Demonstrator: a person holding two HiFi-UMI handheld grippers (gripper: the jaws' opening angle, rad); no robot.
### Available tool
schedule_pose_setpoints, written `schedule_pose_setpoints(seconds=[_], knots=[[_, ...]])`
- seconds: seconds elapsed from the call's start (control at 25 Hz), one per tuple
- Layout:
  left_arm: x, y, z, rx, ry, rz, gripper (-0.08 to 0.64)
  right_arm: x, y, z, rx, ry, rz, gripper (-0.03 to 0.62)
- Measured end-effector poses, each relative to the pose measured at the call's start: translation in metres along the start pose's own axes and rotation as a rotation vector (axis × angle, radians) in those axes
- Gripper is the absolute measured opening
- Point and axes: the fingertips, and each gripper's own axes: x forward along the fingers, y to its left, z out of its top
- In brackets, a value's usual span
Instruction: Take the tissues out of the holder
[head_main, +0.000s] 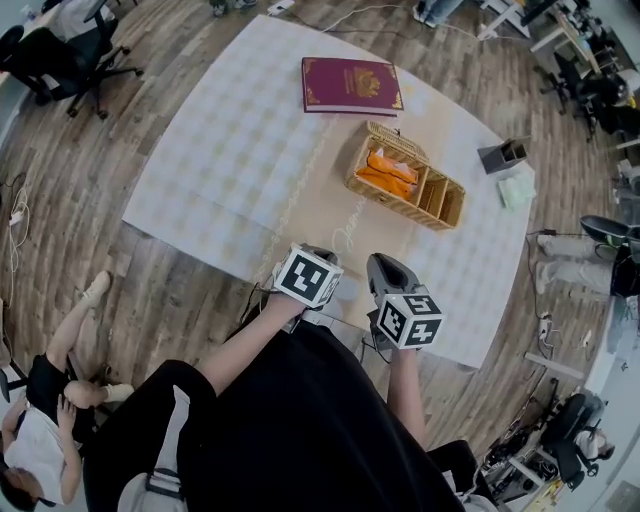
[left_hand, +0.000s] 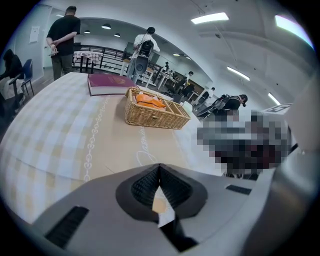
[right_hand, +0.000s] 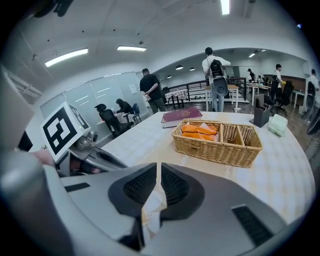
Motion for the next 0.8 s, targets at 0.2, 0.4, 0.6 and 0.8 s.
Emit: schedule_pose_setpoints(seconds=[0.2,0.4,0.6,0.8], knots=[[0.001,0.009,0.002,-0.009,0.002,-0.025,0.000,0.007,-0.009,0.010,0.006,-0.003,-0.044,0.026],[0.002,0.020,0.004,-0.025,0.000,-0.038,0.000,0.017,-0.014,0.023,0.007,-0.014,-0.055,0.058],[-0.001,0.032,0.008,-0.033,-0.008,-0.040,0.000,0.027,-0.023,0.036,-0.028,-0.016,-0.085,0.079],[-0.002,0.045,0.008,-0.054,-0.012,-0.034,0.000,0.035,-0.035,0.049,-0.050,-0.018,-0.106,0.098]])
